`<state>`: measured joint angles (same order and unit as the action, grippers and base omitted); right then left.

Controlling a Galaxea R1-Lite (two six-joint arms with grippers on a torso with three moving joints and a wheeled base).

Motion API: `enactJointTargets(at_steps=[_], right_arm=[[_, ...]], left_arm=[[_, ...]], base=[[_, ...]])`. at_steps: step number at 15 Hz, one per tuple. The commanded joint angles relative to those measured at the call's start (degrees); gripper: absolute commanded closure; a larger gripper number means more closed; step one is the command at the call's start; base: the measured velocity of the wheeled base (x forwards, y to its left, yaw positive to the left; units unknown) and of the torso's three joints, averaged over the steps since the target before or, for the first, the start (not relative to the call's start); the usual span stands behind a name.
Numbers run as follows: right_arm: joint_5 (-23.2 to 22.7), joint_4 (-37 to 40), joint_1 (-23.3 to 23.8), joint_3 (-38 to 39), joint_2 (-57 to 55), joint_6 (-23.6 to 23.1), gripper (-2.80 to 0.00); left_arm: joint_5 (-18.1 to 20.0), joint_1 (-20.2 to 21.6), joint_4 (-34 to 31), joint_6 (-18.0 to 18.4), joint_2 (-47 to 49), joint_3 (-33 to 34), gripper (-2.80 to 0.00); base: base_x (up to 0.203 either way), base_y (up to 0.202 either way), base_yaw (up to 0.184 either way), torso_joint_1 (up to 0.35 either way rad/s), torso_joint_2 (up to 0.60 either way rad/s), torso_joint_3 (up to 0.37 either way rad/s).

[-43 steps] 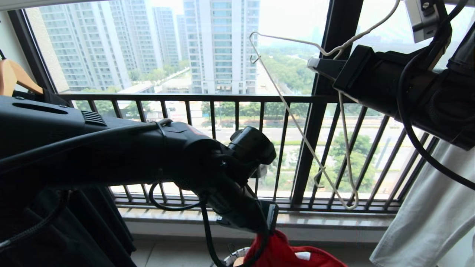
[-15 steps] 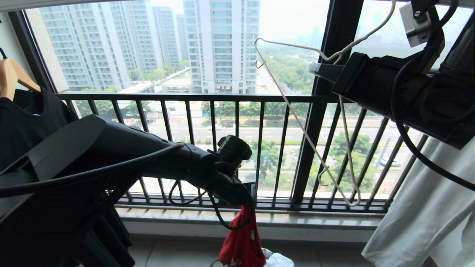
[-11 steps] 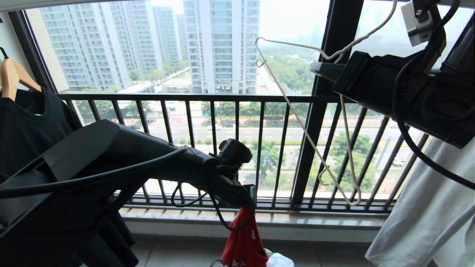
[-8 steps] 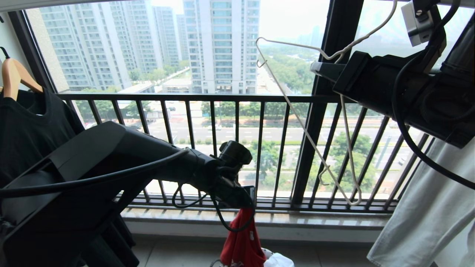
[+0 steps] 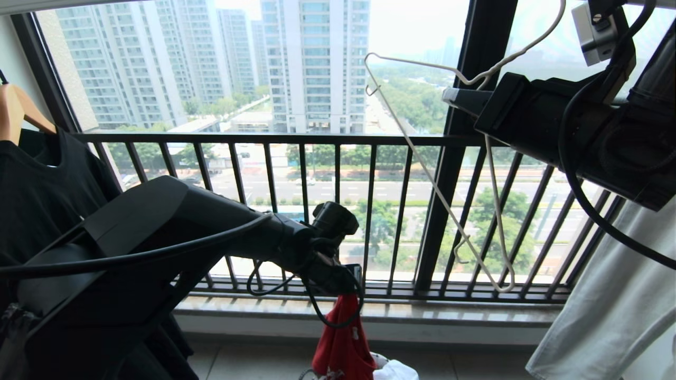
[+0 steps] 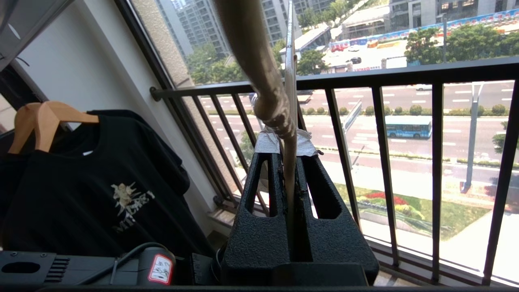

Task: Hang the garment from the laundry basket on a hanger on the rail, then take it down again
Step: Put clothes in the basket, then hang the clothes rack on the clothesline

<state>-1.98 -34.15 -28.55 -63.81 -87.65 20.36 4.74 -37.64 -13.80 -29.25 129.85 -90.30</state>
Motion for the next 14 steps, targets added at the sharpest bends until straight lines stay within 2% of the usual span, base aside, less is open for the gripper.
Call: enactJointTargets(at_steps=[1,9,10,14], right_arm=[[-0.04,-0.22,0.05,0.0,0.02,0.12,0.0],[-0.04,-0.13,0.07,0.08,-0.06,0.12,0.0],[-0.04,-0.13,0.07,0.08,-0.06,0.12,0.0],[-0.04,-0.13,0.02,0.23,0.17,0.12,0.0]], left_arm=[[-0.08,0.03,-0.09,-0.29,0.23,-0.32,-2.8],[0.0,0.03,-0.44,-0.29,-1.71,-0.1,-2.8],[0.0,0.03,-0.44,-0.29,-1.84,-0.06,0.0],[0.0,-1.03,-0.6,-0.4,-5.79,0.96,0.0]], base=[[0.0,0.0,0.0,0.0,0.0,0.0],[0.0,0.0,0.0,0.0,0.0,0.0],[0.0,0.0,0.0,0.0,0.0,0.0],[0.0,0.0,0.0,0.0,0.0,0.0]])
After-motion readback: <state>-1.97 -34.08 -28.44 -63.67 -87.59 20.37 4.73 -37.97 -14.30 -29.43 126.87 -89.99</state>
